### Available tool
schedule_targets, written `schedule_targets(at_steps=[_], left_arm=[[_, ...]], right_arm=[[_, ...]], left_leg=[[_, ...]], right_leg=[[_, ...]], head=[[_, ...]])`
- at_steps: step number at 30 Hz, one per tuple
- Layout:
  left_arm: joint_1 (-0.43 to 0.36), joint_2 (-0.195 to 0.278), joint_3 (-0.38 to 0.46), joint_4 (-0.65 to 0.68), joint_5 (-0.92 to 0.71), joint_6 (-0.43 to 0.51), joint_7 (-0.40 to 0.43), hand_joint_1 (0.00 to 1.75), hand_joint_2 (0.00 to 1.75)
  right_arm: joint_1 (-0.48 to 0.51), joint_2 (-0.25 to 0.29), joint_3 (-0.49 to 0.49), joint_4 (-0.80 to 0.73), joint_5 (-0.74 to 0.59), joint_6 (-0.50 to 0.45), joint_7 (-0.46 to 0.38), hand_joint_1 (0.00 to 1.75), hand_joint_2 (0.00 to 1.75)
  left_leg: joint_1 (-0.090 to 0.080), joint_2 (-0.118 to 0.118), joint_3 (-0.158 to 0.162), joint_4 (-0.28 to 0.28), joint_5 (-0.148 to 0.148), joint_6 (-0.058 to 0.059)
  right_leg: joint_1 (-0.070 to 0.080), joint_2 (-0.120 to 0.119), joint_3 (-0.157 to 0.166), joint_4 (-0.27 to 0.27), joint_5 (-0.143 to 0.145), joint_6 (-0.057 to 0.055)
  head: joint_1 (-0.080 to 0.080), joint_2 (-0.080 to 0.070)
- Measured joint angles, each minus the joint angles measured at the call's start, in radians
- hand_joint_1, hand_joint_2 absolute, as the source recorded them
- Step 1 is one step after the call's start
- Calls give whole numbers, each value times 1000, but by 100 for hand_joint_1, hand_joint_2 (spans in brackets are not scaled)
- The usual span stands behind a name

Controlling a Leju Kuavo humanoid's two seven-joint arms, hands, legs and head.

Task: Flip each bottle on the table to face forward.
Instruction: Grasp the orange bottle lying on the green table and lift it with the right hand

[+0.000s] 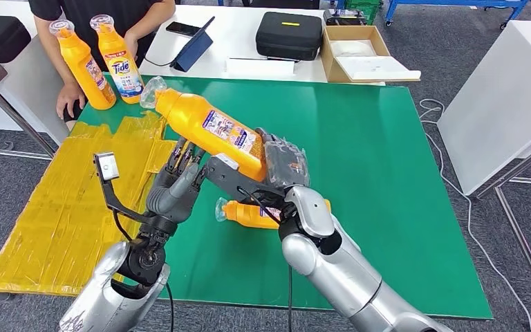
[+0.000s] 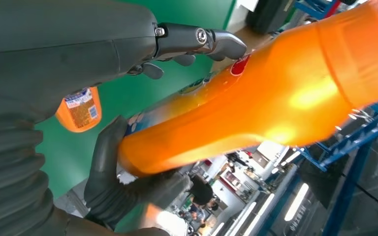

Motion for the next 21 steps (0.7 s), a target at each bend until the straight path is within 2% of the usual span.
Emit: schedule_targets(at_steps=[7, 13, 21], left_arm=[[-14, -5, 37, 30, -27, 16, -21, 0, 175], [-24, -6, 84, 61, -90, 27, -47, 0, 175], [-19, -8, 116, 76, -115, 26, -59, 0, 175]], right_arm=[[6, 4, 52, -25, -6, 40, -14, 175, 175], [15, 4, 123, -52, -151, 102, -28, 175, 175], [-11, 2, 179, -38, -257, 100, -28, 175, 175]], left_leg=[[0, 0, 0, 0, 0, 0], [0, 0, 0, 0, 0, 0], [0, 0, -1, 0, 0, 0]], right_leg=[[0, 0, 0, 0, 0, 0], [0, 0, -1, 0, 0, 0], [0, 0, -1, 0, 0, 0]], head=[[0, 0], [0, 0], [0, 0]])
